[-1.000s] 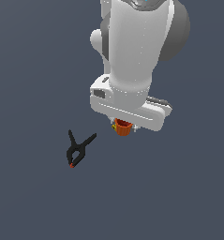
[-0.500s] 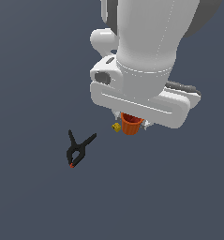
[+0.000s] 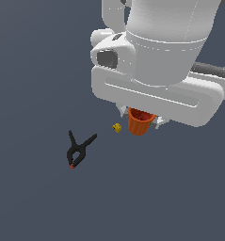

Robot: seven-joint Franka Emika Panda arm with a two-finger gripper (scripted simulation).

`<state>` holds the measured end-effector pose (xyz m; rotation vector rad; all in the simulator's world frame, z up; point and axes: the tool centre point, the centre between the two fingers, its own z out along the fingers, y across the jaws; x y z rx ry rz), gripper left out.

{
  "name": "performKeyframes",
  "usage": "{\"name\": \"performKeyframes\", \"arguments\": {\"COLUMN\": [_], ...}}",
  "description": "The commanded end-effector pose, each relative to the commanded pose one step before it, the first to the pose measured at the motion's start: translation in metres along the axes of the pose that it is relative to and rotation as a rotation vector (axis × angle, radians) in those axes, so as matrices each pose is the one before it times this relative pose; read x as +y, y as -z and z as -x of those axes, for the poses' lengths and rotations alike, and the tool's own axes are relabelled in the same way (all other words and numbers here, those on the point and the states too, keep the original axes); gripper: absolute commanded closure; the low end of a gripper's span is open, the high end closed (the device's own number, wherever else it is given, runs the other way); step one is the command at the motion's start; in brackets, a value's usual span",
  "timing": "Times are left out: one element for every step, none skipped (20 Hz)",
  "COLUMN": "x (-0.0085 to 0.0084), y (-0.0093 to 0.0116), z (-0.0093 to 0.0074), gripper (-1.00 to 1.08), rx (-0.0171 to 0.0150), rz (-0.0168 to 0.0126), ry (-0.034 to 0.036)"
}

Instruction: Pick up a designated object from a clutter of objects.

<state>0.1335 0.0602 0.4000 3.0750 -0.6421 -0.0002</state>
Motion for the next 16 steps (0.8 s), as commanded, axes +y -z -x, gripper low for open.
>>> {"name": "performKeyframes", "arguments": {"x": [-0.00312,-0.00104,-0.00095,-0.00086,-0.00077,-0.00069,-0.00061,-0.00053,-0.00045,-0.00038,-0.0003,-0.00023,-0.00017,-0.0001,-0.00005,-0.00001], "y": [0.00788,0.00235,0.00213,0.00193,0.00173,0.00154,0.00135,0.00116,0.00098,0.00081,0.00064,0.00047,0.00031,0.00017,0.00005,0.00001], "z": [-0.00363,-0.00114,-0.00105,-0.00095,-0.00086,-0.00077,-0.00068,-0.0006,-0.00052,-0.00044,-0.00037,-0.0003,-0.00023,-0.00016,-0.00009,-0.00003], "gripper": [1.08,1.08,1.08,1.08,1.08,1.08,1.08,1.08,1.08,1.08,1.08,1.08,1.08,1.08,1.08,1.08], "rx": [0.00014,0.0,0.0,0.0,0.0,0.0,0.0,0.0,0.0,0.0,0.0,0.0,0.0,0.0,0.0,0.0], "rz": [-0.00029,0.0,0.0,0.0,0.0,0.0,0.0,0.0,0.0,0.0,0.0,0.0,0.0,0.0,0.0,0.0], "ry": [-0.00018,0.0,0.0,0.0,0.0,0.0,0.0,0.0,0.0,0.0,0.0,0.0,0.0,0.0,0.0,0.0]}}
